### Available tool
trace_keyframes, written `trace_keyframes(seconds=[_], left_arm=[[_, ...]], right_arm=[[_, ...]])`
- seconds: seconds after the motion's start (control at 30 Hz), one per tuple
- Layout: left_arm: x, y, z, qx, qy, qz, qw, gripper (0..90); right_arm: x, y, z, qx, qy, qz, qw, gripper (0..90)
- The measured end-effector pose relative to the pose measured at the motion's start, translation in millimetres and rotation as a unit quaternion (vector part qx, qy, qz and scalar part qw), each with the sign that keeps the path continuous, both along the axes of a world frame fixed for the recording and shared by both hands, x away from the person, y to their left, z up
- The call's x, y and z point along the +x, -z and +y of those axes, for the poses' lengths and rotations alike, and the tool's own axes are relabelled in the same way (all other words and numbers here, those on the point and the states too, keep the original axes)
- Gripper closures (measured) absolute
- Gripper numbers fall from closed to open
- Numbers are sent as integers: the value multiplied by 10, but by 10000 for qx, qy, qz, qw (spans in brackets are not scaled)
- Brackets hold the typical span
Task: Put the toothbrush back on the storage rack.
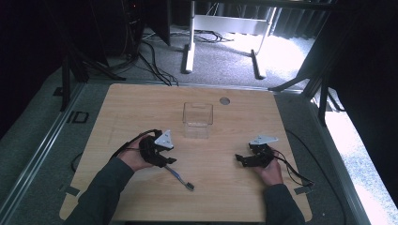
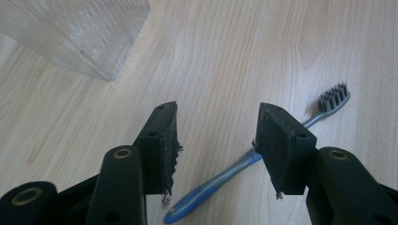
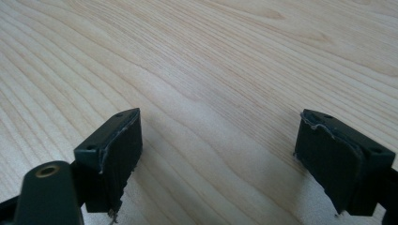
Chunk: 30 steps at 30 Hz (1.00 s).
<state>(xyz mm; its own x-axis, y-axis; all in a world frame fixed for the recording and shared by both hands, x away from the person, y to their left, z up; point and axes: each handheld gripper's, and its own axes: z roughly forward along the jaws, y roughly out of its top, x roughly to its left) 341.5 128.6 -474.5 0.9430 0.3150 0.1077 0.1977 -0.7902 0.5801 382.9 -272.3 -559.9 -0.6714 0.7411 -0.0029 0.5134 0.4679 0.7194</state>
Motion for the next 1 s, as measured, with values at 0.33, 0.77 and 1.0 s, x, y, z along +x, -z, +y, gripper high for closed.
trace_keyframes(seconds=[0.33,0.77,1.0], left_arm=[[11,54,-25,189,65,14,9998,472],[19,161,-111,413,220,25,9989,450],[-3,220,-154,661,371,-27,9971,470]], right_arm=[[-5,0,3,2,-21,3,10000,150],[-10,1,5,-7,-57,-8,10000,150],[-11,1,6,-5,-67,-9,10000,150]])
